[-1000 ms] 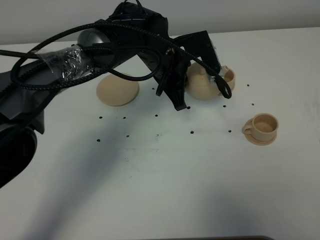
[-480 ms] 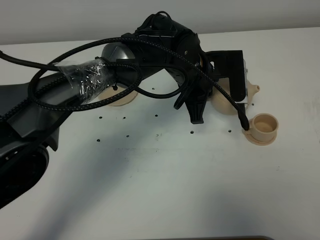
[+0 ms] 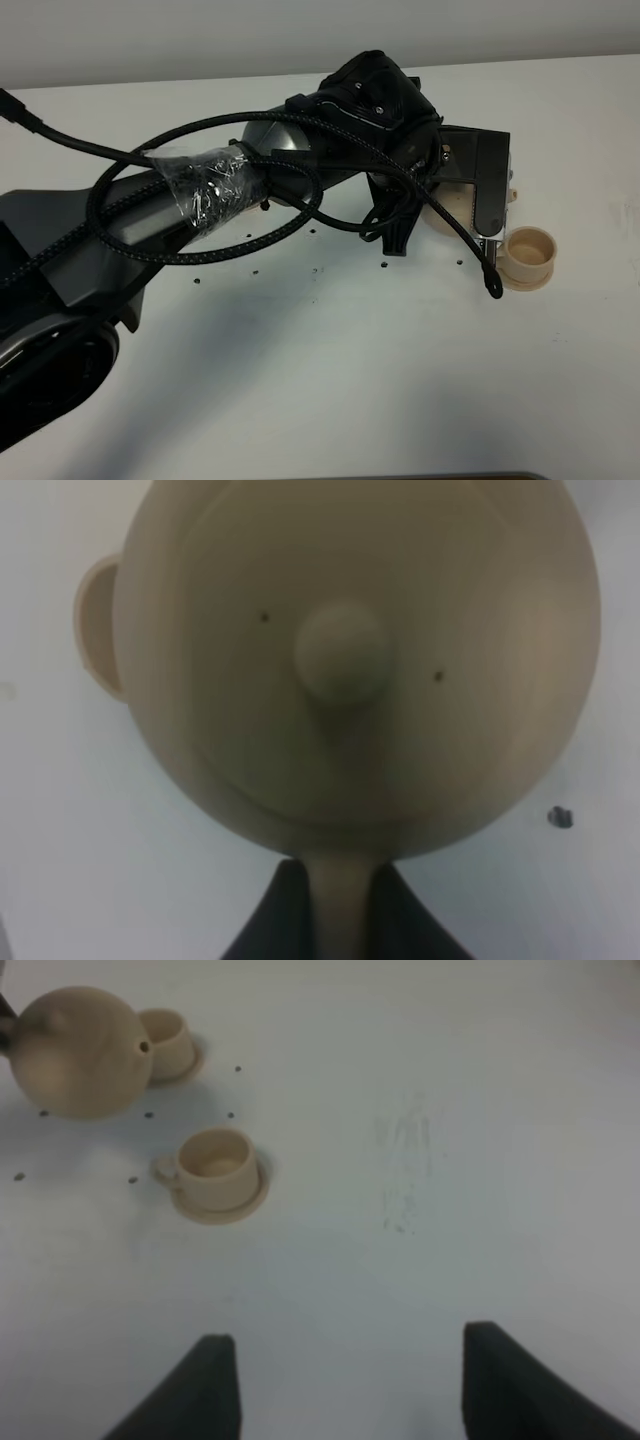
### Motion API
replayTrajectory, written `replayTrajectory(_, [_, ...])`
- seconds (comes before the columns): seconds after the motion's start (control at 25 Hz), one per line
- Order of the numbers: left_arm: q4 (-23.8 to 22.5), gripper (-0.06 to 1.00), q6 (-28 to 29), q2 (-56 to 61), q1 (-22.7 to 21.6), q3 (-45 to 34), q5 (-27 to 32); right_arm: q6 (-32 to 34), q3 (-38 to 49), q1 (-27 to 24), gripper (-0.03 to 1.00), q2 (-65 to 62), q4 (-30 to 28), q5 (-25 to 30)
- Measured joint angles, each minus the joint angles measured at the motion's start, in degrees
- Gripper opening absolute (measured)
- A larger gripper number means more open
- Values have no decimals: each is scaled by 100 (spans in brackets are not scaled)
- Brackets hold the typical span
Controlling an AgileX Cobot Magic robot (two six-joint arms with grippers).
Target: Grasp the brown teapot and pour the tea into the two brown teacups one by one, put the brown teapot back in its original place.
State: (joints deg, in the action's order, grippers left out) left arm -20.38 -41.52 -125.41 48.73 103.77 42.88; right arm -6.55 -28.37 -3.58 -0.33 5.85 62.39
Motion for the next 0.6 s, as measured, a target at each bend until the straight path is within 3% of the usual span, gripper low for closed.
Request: replayTrajectory(0.6, [-654,13,310,-155,301,0,2,0,0,0,48,0,0,0])
